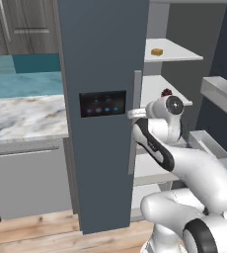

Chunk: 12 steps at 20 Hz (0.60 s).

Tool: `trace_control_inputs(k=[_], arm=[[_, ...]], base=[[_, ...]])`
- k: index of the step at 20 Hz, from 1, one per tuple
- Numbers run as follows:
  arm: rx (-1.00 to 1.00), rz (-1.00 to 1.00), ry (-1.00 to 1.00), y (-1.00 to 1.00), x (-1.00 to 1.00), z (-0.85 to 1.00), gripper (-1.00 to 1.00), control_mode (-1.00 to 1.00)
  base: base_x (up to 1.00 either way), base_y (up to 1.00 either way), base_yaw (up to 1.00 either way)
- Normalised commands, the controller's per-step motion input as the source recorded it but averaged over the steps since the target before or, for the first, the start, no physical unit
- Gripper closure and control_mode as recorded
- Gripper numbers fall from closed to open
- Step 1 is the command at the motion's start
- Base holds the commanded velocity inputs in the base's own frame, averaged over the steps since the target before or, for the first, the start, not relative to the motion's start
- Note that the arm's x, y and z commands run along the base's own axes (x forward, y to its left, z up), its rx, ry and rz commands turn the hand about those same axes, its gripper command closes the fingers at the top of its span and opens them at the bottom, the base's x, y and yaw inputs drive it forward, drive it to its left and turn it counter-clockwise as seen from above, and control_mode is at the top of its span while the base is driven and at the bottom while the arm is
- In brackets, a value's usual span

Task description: Take the cakes from the fridge and place them on the empty tray on the dining counter.

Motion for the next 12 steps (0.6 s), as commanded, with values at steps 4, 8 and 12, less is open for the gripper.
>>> trace_control_inputs(k=[4, 8, 12], arm=[[0.0, 0.0, -0.02, 0.0, 0.57, -0.09, -1.0, -1.0], [0.0, 0.0, -0.07, -0.05, 0.61, -0.09, -1.0, -1.0], [0.0, 0.0, -0.07, -0.05, 0.6, -0.07, -1.0, -1.0]], base=[[0.0, 0.0, 0.0], [0.0, 0.0, 0.0], [0.0, 0.0, 0.0]])
